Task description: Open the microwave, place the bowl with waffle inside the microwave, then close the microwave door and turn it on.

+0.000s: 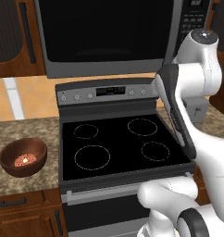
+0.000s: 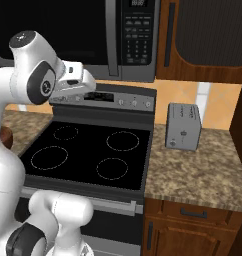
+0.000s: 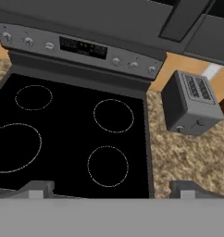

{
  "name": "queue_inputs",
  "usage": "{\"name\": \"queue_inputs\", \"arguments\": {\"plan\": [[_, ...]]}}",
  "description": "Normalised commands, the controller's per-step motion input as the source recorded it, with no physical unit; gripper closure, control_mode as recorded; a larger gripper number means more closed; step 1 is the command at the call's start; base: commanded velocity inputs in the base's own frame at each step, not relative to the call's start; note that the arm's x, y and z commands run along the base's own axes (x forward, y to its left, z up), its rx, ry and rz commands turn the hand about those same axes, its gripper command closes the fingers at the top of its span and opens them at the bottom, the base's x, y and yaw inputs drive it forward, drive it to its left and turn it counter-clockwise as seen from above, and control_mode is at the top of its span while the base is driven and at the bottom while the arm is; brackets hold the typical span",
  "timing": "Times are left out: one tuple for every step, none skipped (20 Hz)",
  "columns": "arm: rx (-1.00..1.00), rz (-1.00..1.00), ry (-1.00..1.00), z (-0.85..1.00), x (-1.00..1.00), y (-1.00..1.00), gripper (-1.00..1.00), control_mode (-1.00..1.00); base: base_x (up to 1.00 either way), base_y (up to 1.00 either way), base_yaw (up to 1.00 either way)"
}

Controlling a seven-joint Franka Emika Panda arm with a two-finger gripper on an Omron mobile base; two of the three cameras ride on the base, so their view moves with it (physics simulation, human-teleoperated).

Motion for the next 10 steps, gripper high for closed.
{"name": "queue_inputs", "arguments": {"plan": [[0.0,0.0,-0.17,0.34,0.0,-0.44,-1.0,-1.0,0.0,0.0,0.0],[0.0,0.0,-0.13,0.35,0.0,-0.45,-1.0,-1.0,0.0,0.0,0.0],[0.08,0.0,-0.15,0.4,0.0,-0.44,-1.0,-1.0,0.0,0.0,0.0],[0.14,0.0,-0.17,0.44,0.0,-0.39,-1.0,-1.0,0.0,0.0,0.0],[0.17,0.0,-0.17,0.47,0.0,-0.31,-1.0,-1.0,0.0,0.0,0.0],[0.18,0.0,-0.16,0.51,0.0,-0.18,-1.0,-1.0,0.0,0.0,0.0],[0.15,0.0,-0.13,0.53,0.0,-0.06,-1.0,-1.0,0.0,0.0,0.0],[0.14,0.0,-0.1,0.55,0.0,0.0,-1.0,-1.0,0.0,0.0,0.0],[0.13,0.0,-0.07,0.59,0.0,0.0,-1.0,-1.0,0.0,0.0,0.0],[0.12,0.0,-0.03,0.6,0.0,0.0,-1.0,-1.0,0.0,0.0,0.0]]}}
